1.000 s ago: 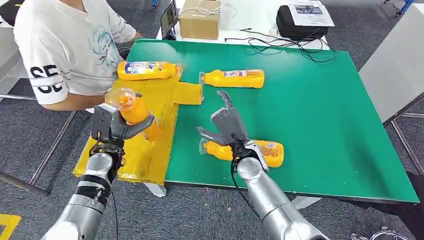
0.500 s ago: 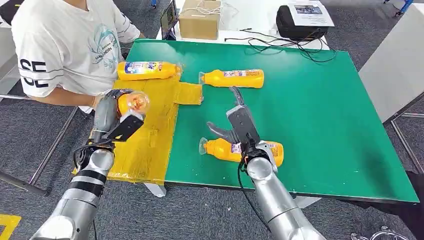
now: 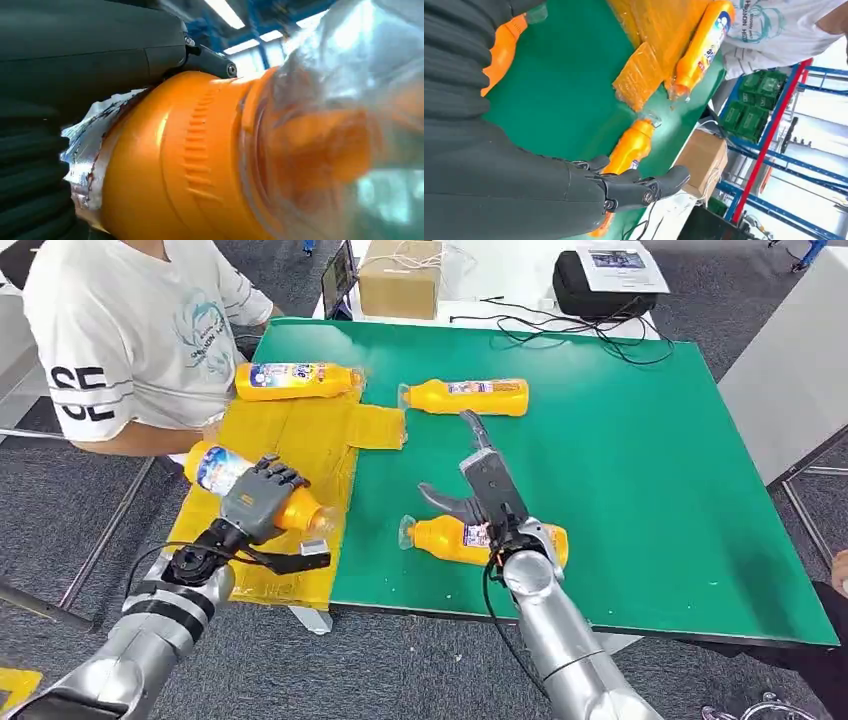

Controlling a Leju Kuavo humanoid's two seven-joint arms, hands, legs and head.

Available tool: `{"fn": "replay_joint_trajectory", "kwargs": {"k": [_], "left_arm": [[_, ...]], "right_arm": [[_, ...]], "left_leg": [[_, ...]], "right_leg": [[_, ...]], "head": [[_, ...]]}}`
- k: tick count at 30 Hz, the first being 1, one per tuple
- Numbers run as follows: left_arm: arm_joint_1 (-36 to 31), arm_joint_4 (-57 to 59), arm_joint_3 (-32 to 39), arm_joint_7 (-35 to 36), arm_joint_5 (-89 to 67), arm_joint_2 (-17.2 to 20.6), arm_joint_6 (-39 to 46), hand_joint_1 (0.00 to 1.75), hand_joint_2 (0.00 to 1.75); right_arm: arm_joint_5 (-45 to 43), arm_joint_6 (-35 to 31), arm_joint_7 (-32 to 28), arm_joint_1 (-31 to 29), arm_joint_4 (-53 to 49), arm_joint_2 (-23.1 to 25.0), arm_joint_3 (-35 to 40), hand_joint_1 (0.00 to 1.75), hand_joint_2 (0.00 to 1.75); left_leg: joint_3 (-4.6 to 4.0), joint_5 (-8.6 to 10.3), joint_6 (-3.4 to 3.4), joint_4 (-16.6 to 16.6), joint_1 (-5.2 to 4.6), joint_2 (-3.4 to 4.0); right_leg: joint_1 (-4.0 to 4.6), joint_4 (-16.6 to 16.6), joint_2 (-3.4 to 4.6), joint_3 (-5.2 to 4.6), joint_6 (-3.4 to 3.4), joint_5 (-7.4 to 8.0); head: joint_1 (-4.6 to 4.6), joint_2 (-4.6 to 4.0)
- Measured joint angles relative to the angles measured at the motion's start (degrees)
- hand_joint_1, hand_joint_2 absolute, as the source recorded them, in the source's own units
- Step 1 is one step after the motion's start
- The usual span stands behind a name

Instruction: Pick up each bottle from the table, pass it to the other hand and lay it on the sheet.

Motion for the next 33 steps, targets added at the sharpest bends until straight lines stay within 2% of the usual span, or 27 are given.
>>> {"fn": "replay_joint_trajectory", "kwargs": {"k": [10, 17, 22, 23, 24, 33], "left_arm": [[-3.34, 6.05, -6.75, 0.26, -3.53, 1.36, -3.22, 1.75, 1.75], [-9.30, 10.08, -13.91, -6.71, -2.78, 3.65, -12.78, 1.75, 1.75], [-12.15, 11.99, -17.65, -7.74, -0.66, 3.87, -17.66, 1.75, 1.75], [-12.48, 12.38, -18.11, -7.74, 0.14, 3.87, -18.08, 1.50, 1.75], [-12.80, 12.73, -18.52, -7.76, 0.87, 3.87, -18.43, 0.00, 1.75], [-13.36, 14.33, -19.64, -7.12, 6.57, 3.96, -18.17, 0.00, 1.75]], "right_arm": [[0.00, 0.68, 0.04, 0.32, -0.50, -0.26, 0.09, 0.00, 1.75], [-0.06, 1.18, 0.77, 0.13, -0.61, -0.15, 1.18, 0.00, 1.75], [-1.01, 0.98, 0.55, -0.31, -0.61, -0.02, 1.46, 0.00, 1.75], [-1.05, 0.98, 0.55, -0.45, -0.61, 0.00, 1.53, 0.00, 1.75], [-1.07, 0.98, 0.57, -0.64, -0.61, 0.00, 1.57, 0.00, 1.75], [-2.82, 0.37, 0.61, -1.29, -0.59, 0.28, 2.01, 0.00, 1.75]], "left_leg": [[0.00, 0.00, 0.00, 0.00, 0.00, 0.01], [0.02, 0.02, 0.00, 0.00, 0.01, 0.00], [0.02, 0.02, 0.00, 0.00, 0.00, 0.00], [0.02, 0.02, 0.00, 0.00, 0.00, 0.00], [0.02, 0.02, 0.00, 0.00, 0.00, 0.00], [0.02, 0.02, 0.00, 0.00, 0.00, -0.01]], "right_leg": [[0.01, 0.00, 0.00, 0.00, 0.00, 0.00], [0.01, 0.03, 0.01, 0.02, 0.00, 0.01], [0.00, 0.03, 0.00, 0.05, 0.00, 0.01], [0.00, 0.03, 0.00, 0.04, 0.00, 0.01], [0.00, 0.03, 0.00, 0.04, 0.00, 0.01], [0.00, 0.03, 0.00, 0.04, 0.00, 0.01]], "head": [[0.02, 0.00], [0.00, 0.00], [0.02, 0.00], [0.02, 0.00], [0.02, 0.00], [0.02, 0.00]]}}
